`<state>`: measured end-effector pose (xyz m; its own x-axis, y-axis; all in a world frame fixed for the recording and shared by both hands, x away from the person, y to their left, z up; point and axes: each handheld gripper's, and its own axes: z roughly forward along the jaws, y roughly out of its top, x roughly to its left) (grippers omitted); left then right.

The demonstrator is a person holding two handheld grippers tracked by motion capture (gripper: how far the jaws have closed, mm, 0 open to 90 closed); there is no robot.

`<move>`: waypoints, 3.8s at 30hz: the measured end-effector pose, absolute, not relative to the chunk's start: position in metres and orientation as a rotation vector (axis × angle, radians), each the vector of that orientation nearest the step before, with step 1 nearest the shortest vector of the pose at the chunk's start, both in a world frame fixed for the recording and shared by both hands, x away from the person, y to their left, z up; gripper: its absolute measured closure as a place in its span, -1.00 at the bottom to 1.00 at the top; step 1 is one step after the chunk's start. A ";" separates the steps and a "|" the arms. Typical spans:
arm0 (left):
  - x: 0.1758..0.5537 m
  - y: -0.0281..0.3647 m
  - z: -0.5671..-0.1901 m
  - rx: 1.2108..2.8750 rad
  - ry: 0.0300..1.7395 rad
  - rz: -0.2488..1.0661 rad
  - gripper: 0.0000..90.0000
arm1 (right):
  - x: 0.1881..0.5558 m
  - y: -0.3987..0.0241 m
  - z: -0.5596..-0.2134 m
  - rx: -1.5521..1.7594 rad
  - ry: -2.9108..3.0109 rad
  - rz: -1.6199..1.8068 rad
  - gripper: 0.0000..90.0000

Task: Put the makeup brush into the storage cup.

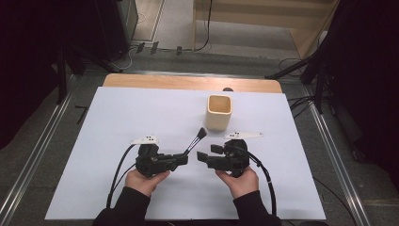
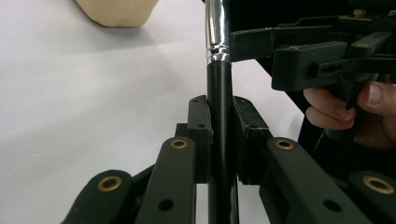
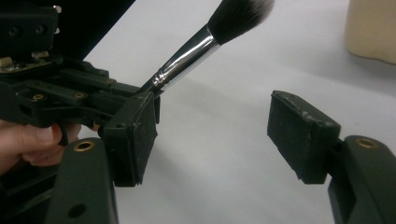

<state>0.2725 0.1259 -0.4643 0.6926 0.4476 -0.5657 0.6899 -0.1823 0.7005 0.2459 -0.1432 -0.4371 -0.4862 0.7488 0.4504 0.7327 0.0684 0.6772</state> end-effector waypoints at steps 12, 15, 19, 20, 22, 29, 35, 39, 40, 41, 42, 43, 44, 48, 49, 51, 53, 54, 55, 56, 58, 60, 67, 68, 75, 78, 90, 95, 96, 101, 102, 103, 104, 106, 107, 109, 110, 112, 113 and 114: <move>0.272 0.123 -0.468 1.827 0.906 -0.273 0.77 | 0.250 -0.133 -0.440 1.671 2.172 1.453 -0.29; 0.271 0.122 -0.469 1.828 0.911 -0.275 0.77 | 0.250 -0.131 -0.441 1.693 2.150 1.472 -0.28; 0.272 0.121 -0.471 1.824 0.906 -0.287 0.77 | 0.251 -0.129 -0.442 1.718 2.141 1.497 -0.28; 0.272 0.121 -0.472 1.820 0.914 -0.297 0.77 | 0.251 -0.129 -0.443 1.724 2.136 1.498 -0.28; 0.272 0.122 -0.472 1.816 0.914 -0.299 0.77 | 0.252 -0.129 -0.443 1.740 2.123 1.505 -0.27; 0.270 0.118 -0.472 1.822 0.895 -0.297 0.77 | 0.257 -0.126 -0.447 1.771 2.105 1.521 -0.19; 0.268 0.115 -0.473 1.826 0.886 -0.297 0.77 | 0.260 -0.122 -0.451 1.792 2.106 1.538 -0.07; 0.268 0.113 -0.474 1.828 0.879 -0.309 0.77 | 0.260 -0.122 -0.451 1.803 2.096 1.553 0.15; 0.267 0.112 -0.475 1.829 0.880 -0.307 0.77 | 0.261 -0.122 -0.451 1.803 2.095 1.558 0.18; 0.267 0.111 -0.476 1.829 0.878 -0.311 0.77 | 0.261 -0.123 -0.451 1.802 2.093 1.563 0.18; 0.267 0.111 -0.477 1.828 0.879 -0.316 0.77 | 0.261 -0.123 -0.451 1.803 2.095 1.564 0.21; 0.267 0.111 -0.478 1.818 0.883 -0.321 0.77 | 0.261 -0.123 -0.452 1.804 2.097 1.558 0.26; 0.267 0.110 -0.478 1.818 0.882 -0.326 0.77 | 0.261 -0.123 -0.452 1.805 2.100 1.554 0.30; 0.267 0.110 -0.479 1.821 0.881 -0.324 0.77 | 0.262 -0.125 -0.453 1.821 2.094 1.574 0.39; 0.266 0.109 -0.479 1.822 0.880 -0.325 0.77 | 0.262 -0.125 -0.453 1.825 2.091 1.578 0.40; 0.266 0.108 -0.480 1.821 0.881 -0.325 0.77 | 0.261 -0.125 -0.453 1.835 2.087 1.586 0.44; 0.265 0.107 -0.481 1.829 0.878 -0.323 0.77 | 0.261 -0.125 -0.453 1.845 2.084 1.594 0.47; 0.265 0.107 -0.481 1.831 0.880 -0.324 0.77 | 0.261 -0.125 -0.453 1.850 2.083 1.600 0.48; 0.265 0.106 -0.481 1.831 0.878 -0.329 0.77 | 0.261 -0.126 -0.453 1.847 2.079 1.607 0.50; 0.265 0.106 -0.481 1.834 0.876 -0.330 0.77 | 0.261 -0.126 -0.453 1.855 2.076 1.619 0.51; 0.265 0.105 -0.481 1.835 0.873 -0.332 0.77 | 0.260 -0.127 -0.453 1.873 2.071 1.633 0.54; 0.265 0.105 -0.481 1.835 0.870 -0.332 0.77 | 0.260 -0.127 -0.453 1.863 2.070 1.640 0.55; 0.265 0.104 -0.482 1.845 0.868 -0.330 0.78 | 0.260 -0.126 -0.453 1.862 2.069 1.664 0.60; 0.265 0.104 -0.482 1.847 0.865 -0.333 0.78 | 0.260 -0.126 -0.453 1.866 2.068 1.672 0.61; 0.265 0.102 -0.482 1.847 0.862 -0.344 0.77 | 0.260 -0.127 -0.454 1.901 2.067 1.726 0.69; 0.266 0.102 -0.482 1.852 0.856 -0.357 0.77 | 0.261 -0.127 -0.453 1.901 2.073 1.748 0.71; 0.269 0.102 -0.476 1.937 0.829 -0.342 0.42 | 0.264 -0.127 -0.454 1.911 2.124 1.779 0.75; 0.272 0.105 -0.474 1.951 0.815 -0.374 0.04 | 0.265 -0.128 -0.454 1.886 2.159 1.760 0.75; 0.273 0.106 -0.473 1.955 0.809 -0.387 -0.03 | 0.266 -0.128 -0.454 1.878 2.168 1.757 0.75; 0.274 0.110 -0.472 1.976 0.785 -0.398 -0.15 | 0.267 -0.130 -0.453 1.825 2.218 1.725 0.75; 0.274 0.110 -0.472 1.975 0.783 -0.407 -0.17 | 0.267 -0.130 -0.453 1.820 2.226 1.721 0.75; 0.275 0.110 -0.471 1.979 0.780 -0.411 -0.18 | 0.268 -0.130 -0.453 1.807 2.238 1.714 0.75; 0.275 0.111 -0.471 1.986 0.772 -0.412 -0.19 | 0.268 -0.130 -0.452 1.790 2.248 1.711 0.75; 0.275 0.111 -0.471 1.992 0.767 -0.414 -0.21 | 0.268 -0.131 -0.451 1.765 2.267 1.704 0.75; 0.275 0.111 -0.471 1.993 0.761 -0.425 -0.23 | 0.268 -0.132 -0.451 1.752 2.274 1.694 0.75; 0.275 0.112 -0.470 2.006 0.747 -0.447 -0.27 | 0.268 -0.133 -0.450 1.721 2.287 1.684 0.75; 0.274 0.112 -0.470 2.016 0.743 -0.446 -0.29 | 0.268 -0.133 -0.450 1.715 2.295 1.678 0.75; 0.274 0.112 -0.469 2.027 0.740 -0.444 -0.31 | 0.268 -0.134 -0.450 1.689 2.317 1.665 0.75; 0.274 0.113 -0.469 2.032 0.739 -0.443 -0.31 | 0.268 -0.135 -0.450 1.677 2.323 1.657 0.75; 0.274 0.113 -0.468 2.039 0.736 -0.439 -0.32 | 0.268 -0.135 -0.450 1.666 2.335 1.652 0.75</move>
